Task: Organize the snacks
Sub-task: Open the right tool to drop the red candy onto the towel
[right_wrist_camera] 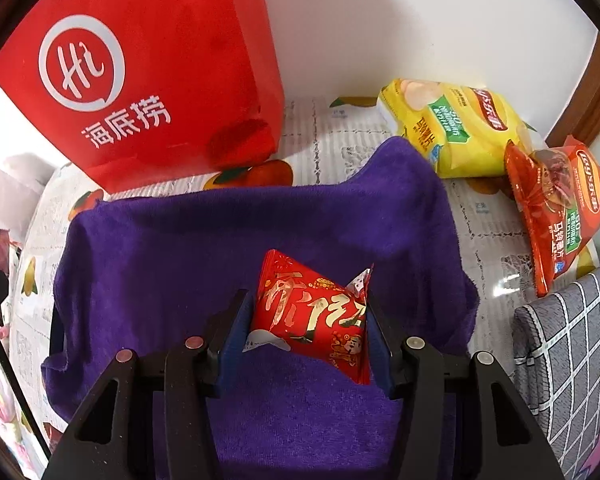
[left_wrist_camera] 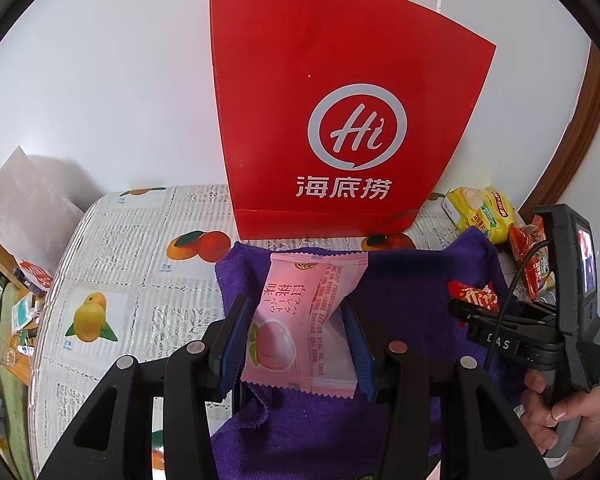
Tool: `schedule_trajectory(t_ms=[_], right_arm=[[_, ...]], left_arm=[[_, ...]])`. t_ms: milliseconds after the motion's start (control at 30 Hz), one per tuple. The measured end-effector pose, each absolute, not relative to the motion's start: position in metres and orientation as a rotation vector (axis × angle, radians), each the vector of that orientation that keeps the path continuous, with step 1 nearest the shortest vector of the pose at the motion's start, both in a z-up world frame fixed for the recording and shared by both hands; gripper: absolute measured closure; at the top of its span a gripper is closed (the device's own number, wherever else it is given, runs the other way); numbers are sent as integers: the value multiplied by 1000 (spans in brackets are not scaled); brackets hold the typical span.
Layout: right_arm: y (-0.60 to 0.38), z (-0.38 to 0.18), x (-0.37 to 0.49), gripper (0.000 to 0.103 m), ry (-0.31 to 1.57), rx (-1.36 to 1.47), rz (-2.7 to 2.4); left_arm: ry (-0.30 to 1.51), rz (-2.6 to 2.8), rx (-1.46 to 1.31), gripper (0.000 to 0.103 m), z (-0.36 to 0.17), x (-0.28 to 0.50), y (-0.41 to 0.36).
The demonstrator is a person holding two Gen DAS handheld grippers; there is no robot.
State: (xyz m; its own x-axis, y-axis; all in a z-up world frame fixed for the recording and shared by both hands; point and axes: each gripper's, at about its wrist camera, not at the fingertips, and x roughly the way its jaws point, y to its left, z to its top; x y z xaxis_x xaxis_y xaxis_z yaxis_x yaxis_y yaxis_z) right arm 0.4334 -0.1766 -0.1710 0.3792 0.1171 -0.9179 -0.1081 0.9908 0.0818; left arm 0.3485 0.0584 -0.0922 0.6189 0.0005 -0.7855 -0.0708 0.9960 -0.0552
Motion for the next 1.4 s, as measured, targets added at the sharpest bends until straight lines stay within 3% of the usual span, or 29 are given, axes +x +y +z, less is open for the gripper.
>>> schedule_trajectory(t_ms=[567,700,800,1400], right_arm=[[-178,-192,443,45,1253,-27,117],[-175,-194,443,40,1263,-56,115],[-173,-188,442,33,1242,-70,108],[-183,-134,427,33,1125,4,101]], left_arm=[[925,19,-79,59,-99,351,53],[931,16,-77,59,-101,351,52],[940,-3,-94,59,-102,352,52],[1000,3,-120,59,-120,361,56]])
